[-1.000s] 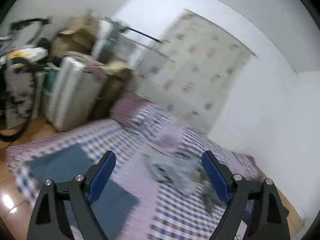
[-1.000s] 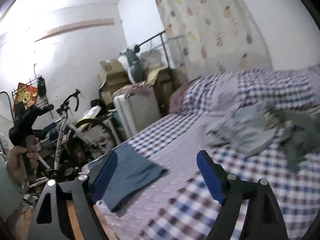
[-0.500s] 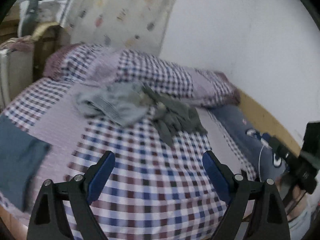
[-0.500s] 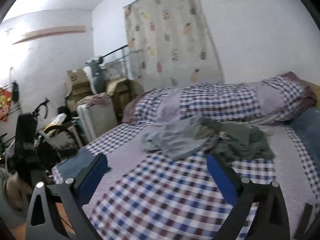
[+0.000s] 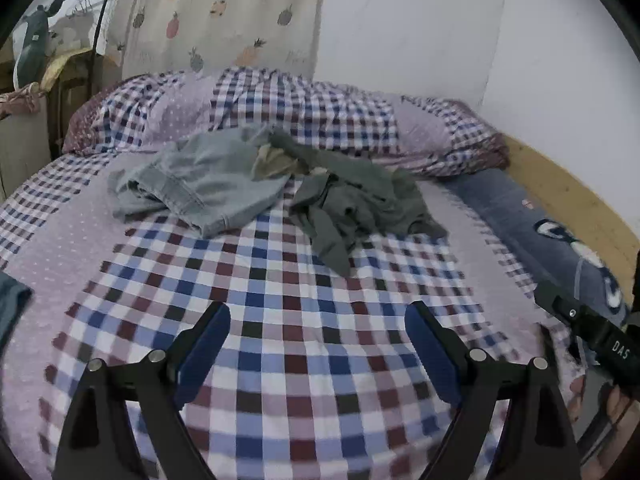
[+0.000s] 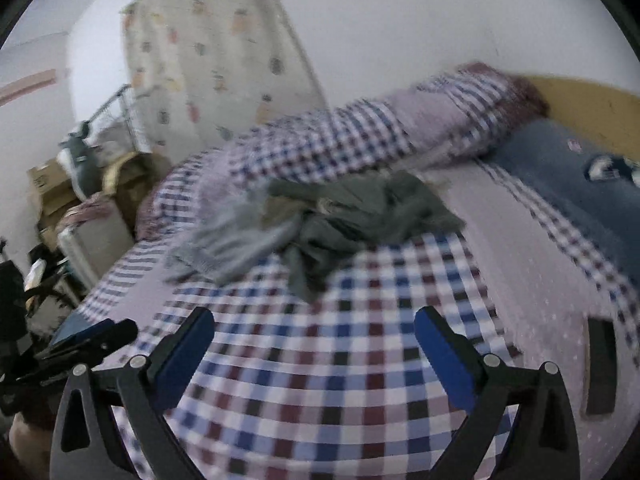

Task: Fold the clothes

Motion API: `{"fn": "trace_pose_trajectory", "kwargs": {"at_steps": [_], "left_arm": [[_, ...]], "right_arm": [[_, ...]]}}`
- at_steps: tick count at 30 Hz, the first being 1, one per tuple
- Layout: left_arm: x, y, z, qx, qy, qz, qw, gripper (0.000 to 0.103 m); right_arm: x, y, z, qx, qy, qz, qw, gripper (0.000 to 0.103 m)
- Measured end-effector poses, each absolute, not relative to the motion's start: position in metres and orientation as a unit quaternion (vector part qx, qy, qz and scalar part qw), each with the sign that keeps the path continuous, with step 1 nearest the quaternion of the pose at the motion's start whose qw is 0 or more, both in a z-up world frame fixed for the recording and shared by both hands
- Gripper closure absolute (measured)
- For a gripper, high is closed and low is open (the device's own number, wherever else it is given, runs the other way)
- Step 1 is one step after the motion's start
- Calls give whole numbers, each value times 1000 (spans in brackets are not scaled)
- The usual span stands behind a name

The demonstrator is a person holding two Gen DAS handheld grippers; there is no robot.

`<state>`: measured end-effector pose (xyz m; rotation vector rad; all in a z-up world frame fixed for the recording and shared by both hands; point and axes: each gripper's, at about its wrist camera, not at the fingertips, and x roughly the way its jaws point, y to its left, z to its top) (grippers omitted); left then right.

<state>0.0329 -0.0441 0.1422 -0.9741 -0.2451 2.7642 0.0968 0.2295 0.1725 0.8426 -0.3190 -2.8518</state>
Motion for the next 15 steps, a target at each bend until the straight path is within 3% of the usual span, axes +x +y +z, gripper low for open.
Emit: {"fn": "trace_pose_trajectory", "kwargs": {"at_steps": [7, 15], "left_arm": [[-13, -20, 76, -361, -45, 928, 84, 11], [-38, -13, 30, -398, -56, 912, 80, 11]], "right_arm": [[40, 238, 105, 332, -93, -938, 39, 1], [4, 226, 43, 378, -60, -923, 30, 1]]}}
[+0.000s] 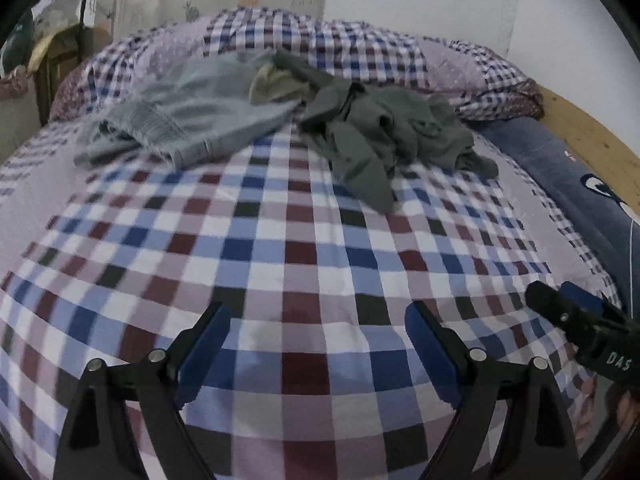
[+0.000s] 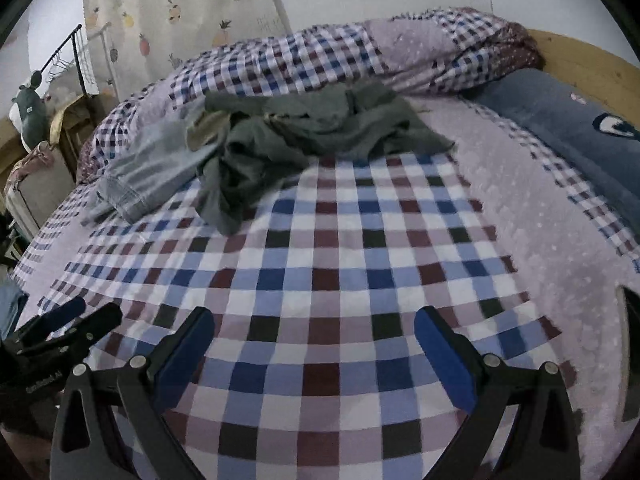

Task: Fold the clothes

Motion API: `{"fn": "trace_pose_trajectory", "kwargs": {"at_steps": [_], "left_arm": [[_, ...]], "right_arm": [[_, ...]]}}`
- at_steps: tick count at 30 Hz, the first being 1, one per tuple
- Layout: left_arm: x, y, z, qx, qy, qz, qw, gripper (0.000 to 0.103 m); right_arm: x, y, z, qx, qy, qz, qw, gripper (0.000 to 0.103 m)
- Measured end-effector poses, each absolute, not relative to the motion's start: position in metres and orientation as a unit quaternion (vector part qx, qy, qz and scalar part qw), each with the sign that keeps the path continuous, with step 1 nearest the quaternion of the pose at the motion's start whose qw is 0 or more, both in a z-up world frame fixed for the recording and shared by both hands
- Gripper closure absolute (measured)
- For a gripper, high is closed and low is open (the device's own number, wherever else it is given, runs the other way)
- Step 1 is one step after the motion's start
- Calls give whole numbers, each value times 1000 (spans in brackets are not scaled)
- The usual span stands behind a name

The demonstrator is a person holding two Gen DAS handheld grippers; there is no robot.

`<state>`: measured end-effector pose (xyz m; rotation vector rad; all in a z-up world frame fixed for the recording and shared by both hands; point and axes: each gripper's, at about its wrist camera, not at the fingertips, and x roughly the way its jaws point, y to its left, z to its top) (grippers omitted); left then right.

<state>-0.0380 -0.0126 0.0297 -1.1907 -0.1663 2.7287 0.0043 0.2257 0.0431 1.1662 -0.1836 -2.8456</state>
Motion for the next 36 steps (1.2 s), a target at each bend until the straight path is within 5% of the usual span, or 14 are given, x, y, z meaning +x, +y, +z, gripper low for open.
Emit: {"fn": "trace_pose_trajectory", "kwargs": {"at_steps": [13, 22, 36], "left_arm": [[-45, 4, 6, -420, -15, 905, 67, 10], [-49, 11, -2, -424, 9, 905, 34, 1], [-52, 9, -5, -431, 2, 902, 36, 0]], "right_arm": [[-19, 212, -8, 442, -43, -896, 23, 1], [-17, 207, -16, 439, -23, -898, 13, 0], [-17, 206, -17, 435, -19, -900, 8, 0]]}}
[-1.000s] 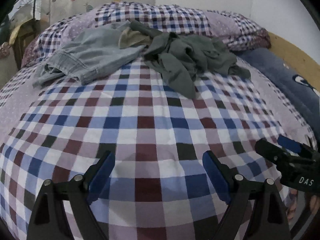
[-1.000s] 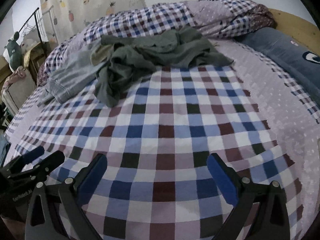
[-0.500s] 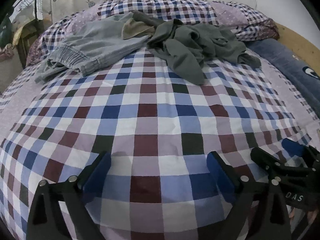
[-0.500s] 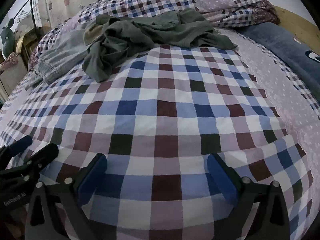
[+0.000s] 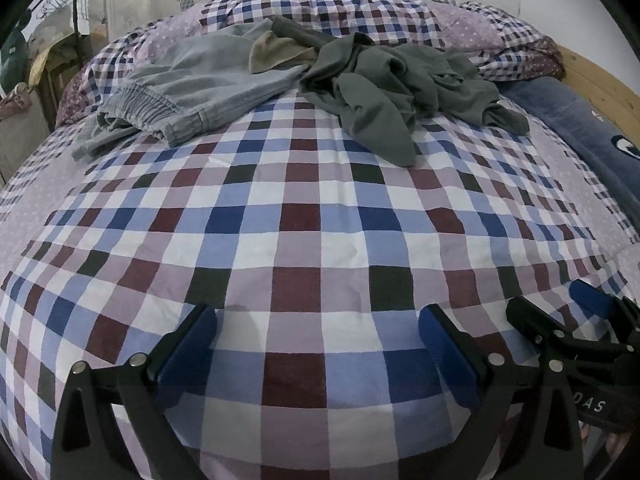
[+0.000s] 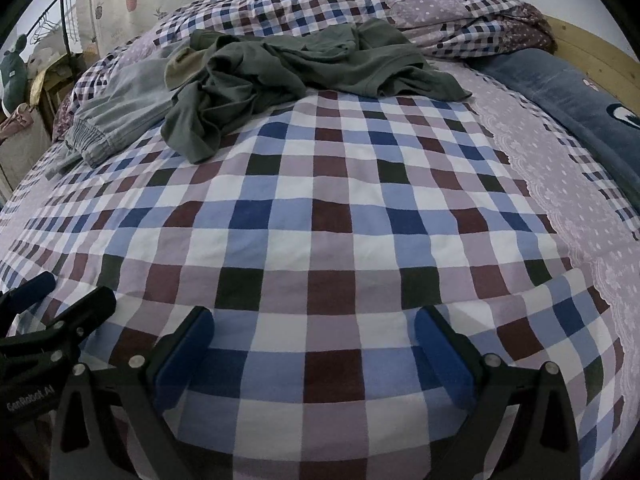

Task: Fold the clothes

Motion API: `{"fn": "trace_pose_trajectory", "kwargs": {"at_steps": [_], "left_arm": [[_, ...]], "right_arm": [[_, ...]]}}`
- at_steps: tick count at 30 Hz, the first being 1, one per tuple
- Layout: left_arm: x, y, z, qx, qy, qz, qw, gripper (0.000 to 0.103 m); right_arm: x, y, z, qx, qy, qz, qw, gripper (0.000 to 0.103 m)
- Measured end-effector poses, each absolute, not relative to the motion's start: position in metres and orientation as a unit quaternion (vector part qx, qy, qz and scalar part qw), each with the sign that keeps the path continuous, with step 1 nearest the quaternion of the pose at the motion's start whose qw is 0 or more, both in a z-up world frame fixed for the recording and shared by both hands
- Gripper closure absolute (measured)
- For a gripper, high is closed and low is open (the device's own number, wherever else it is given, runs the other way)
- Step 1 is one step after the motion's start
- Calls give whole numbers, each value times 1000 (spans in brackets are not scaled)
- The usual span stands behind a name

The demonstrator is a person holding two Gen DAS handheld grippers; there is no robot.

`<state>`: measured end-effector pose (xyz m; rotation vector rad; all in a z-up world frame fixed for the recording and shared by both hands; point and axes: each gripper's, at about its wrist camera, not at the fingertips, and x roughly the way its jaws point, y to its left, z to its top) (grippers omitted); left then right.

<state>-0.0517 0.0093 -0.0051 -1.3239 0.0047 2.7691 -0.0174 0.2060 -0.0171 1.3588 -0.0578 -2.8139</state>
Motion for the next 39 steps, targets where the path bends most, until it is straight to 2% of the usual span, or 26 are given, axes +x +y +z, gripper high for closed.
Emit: {"fn": "trace_pose_trajectory", "kwargs": {"at_steps": [39], "left_arm": [[-49, 9, -5, -423, -2, 906, 36, 0]], "right_arm": [[-18, 206, -17, 432, -16, -902, 8, 0]]}}
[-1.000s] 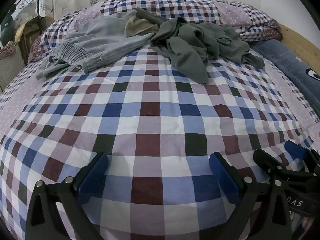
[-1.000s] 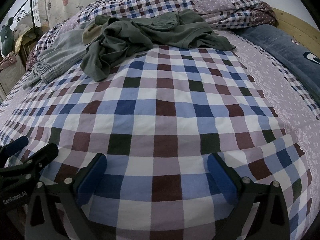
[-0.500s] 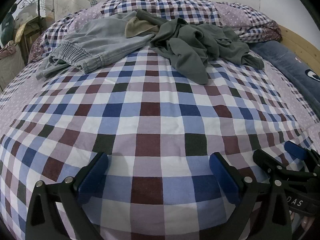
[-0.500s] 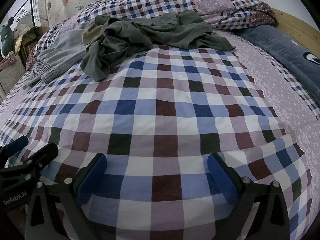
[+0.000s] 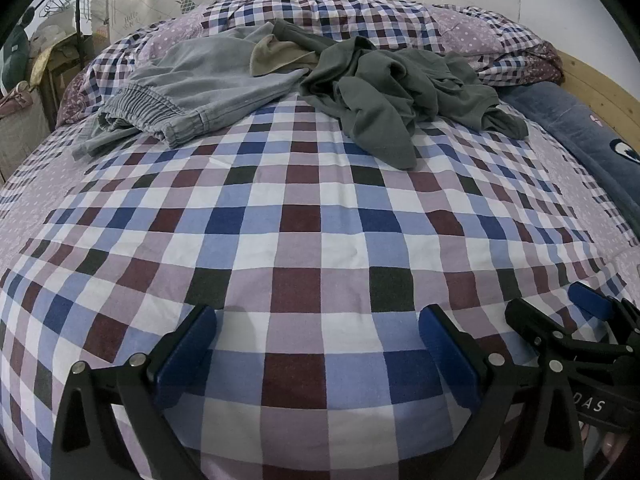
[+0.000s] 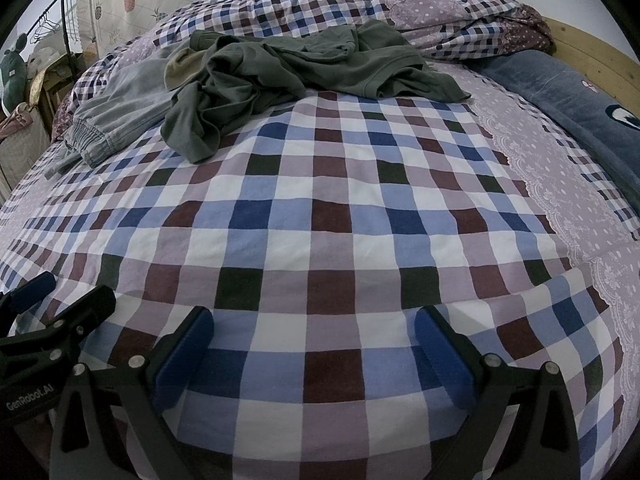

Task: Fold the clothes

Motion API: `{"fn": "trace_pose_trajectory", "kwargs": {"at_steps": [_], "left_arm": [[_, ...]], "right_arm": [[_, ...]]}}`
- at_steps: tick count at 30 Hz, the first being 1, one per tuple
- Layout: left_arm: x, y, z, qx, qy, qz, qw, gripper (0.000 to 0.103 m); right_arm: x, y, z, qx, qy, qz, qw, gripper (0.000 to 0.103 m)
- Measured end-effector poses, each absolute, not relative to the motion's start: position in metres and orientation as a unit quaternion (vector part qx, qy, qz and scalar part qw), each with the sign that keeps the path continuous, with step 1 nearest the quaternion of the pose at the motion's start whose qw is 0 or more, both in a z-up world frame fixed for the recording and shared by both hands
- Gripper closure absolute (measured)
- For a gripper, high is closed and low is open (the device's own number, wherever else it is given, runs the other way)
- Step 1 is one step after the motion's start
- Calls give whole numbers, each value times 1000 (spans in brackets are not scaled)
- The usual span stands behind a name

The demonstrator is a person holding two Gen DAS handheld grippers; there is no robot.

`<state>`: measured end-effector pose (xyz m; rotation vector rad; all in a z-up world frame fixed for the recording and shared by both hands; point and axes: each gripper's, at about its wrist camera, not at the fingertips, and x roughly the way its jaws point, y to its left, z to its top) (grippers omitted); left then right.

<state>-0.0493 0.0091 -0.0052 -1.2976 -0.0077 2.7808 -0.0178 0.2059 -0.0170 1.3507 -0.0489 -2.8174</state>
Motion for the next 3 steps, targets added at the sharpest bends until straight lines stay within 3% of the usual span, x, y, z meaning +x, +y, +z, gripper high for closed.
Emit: {"fn": "trace_pose_trajectory", "kwargs": {"at_steps": [3], "left_arm": [[-49, 9, -5, -423, -3, 905, 36, 0]], "right_arm": [[-18, 206, -18, 432, -15, -902, 9, 0]]}}
